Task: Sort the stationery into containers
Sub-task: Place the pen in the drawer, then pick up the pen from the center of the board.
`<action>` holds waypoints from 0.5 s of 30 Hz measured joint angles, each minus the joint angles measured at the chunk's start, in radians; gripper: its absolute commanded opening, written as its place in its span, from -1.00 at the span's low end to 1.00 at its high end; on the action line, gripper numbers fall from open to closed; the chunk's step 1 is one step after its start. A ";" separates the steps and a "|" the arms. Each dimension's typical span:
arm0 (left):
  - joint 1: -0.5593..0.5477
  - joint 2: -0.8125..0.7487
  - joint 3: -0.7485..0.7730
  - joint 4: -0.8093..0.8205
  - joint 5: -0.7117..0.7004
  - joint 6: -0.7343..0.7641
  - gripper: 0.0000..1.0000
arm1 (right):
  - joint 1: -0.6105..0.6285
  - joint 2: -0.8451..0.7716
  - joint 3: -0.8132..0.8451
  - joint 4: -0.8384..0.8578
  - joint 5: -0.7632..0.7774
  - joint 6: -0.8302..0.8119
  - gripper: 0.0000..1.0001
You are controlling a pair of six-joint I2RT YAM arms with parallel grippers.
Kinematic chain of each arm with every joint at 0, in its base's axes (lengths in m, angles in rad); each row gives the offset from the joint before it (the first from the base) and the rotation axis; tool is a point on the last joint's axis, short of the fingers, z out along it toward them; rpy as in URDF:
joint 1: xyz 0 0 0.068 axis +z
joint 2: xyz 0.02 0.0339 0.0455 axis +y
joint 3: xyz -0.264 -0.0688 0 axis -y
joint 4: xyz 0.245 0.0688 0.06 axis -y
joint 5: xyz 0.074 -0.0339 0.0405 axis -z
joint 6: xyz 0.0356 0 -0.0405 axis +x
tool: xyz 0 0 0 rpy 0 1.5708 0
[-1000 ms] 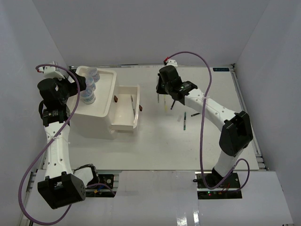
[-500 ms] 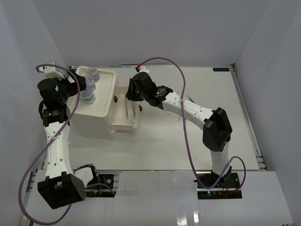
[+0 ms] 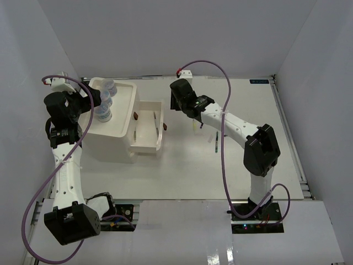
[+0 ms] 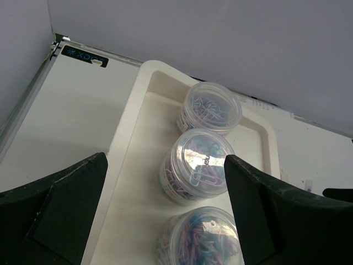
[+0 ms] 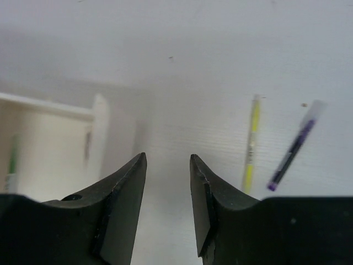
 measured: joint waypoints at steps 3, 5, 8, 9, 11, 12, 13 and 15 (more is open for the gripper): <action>0.000 0.000 0.000 0.000 0.000 0.000 0.96 | -0.072 0.002 -0.018 -0.012 0.009 -0.024 -0.14; 0.000 0.000 0.000 0.000 0.001 0.000 0.96 | -0.117 0.016 -0.021 -0.017 0.008 -0.038 -0.14; 0.000 0.000 0.000 0.000 0.003 0.000 0.96 | -0.168 0.051 -0.021 -0.019 0.002 -0.051 -0.17; 0.000 0.000 0.000 0.000 0.003 0.000 0.96 | -0.188 0.081 -0.021 -0.020 -0.003 -0.055 -0.18; 0.000 0.000 0.000 0.000 0.003 0.000 0.96 | -0.204 0.129 -0.021 -0.026 -0.015 -0.068 -0.20; 0.000 0.000 0.000 0.000 0.003 0.000 0.96 | -0.207 0.151 -0.019 -0.028 -0.021 -0.072 -0.21; 0.001 0.000 0.000 0.000 0.004 0.000 0.96 | -0.209 0.175 -0.014 -0.035 -0.025 -0.074 -0.21; 0.002 0.000 0.000 0.000 0.004 0.000 0.96 | -0.212 0.223 -0.005 -0.046 -0.040 -0.079 -0.23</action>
